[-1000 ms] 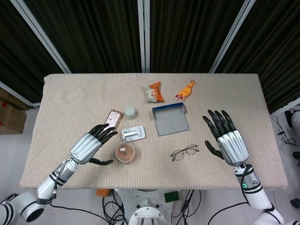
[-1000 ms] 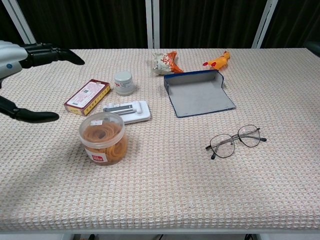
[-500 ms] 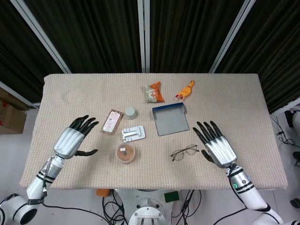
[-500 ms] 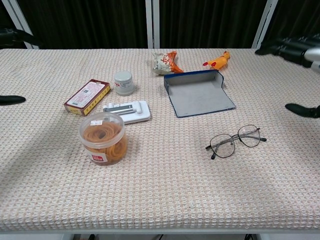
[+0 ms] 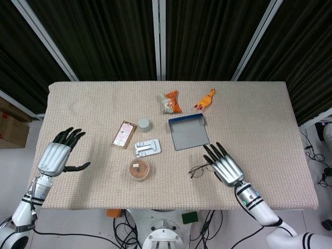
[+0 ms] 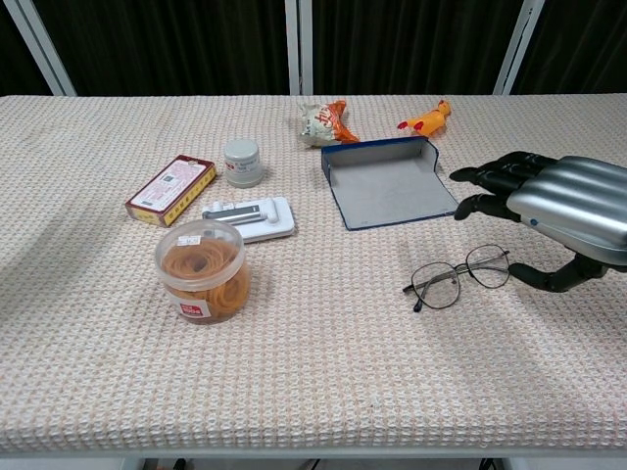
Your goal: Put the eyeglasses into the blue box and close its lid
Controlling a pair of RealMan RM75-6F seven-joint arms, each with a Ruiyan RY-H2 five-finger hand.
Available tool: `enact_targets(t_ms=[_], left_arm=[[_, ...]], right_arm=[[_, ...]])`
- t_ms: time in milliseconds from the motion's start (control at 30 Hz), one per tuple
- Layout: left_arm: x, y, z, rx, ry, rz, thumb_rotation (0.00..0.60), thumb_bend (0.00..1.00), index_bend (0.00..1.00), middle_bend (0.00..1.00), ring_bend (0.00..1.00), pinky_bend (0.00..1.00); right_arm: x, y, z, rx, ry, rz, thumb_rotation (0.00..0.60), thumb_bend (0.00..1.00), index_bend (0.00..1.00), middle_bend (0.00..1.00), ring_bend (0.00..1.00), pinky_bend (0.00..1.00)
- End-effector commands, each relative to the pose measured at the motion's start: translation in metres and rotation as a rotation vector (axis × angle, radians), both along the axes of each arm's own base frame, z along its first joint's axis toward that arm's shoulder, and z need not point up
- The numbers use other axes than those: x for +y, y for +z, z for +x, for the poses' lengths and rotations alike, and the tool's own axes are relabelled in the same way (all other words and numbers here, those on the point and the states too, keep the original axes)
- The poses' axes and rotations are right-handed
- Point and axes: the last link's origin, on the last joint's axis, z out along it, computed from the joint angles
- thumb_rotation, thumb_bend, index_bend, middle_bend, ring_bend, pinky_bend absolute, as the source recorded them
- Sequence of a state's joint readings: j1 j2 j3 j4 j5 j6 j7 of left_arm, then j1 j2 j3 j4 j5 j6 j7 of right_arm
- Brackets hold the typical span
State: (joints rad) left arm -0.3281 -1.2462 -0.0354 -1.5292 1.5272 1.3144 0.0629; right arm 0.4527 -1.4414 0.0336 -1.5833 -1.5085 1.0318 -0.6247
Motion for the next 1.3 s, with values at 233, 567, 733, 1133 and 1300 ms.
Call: enact_targets(t_ms=[233,567,733,1133,1300], left_arm=[[-0.002,0.002,-0.006,0.000,0.008,0.005,0.281,0.12,0.14,0.10,0.05,0.15],[-0.004,-0.001,-0.013,0.030,0.038,-0.009,0.351,0.12,0.14,0.10,0.05,0.15],[-0.003,-0.001,-0.014,0.035,0.044,-0.006,0.406,0.12,0.14,0.10,0.05,0.15],[-0.003,0.000,-0.017,0.037,0.052,-0.008,0.406,0.12,0.14,0.10,0.05,0.15],[-0.003,-0.002,-0.019,0.037,0.057,-0.014,0.406,0.12,0.14,0.10,0.05,0.15]], right_arm=[[-0.004,-0.022,0.003,-0.014,-0.004,0.009,0.600,0.44,0.43,0.00,0.00,0.00],[-0.010,-0.032,0.007,-0.037,0.005,0.001,0.600,0.44,0.52,0.01,0.00,0.00],[-0.012,-0.035,0.008,-0.034,0.007,0.004,0.600,0.44,0.53,0.01,0.00,0.00],[-0.016,-0.043,0.009,-0.045,0.013,-0.003,0.600,0.45,0.63,0.02,0.00,0.00],[-0.017,-0.044,0.008,-0.047,0.016,-0.008,0.600,0.45,0.67,0.02,0.00,0.00]])
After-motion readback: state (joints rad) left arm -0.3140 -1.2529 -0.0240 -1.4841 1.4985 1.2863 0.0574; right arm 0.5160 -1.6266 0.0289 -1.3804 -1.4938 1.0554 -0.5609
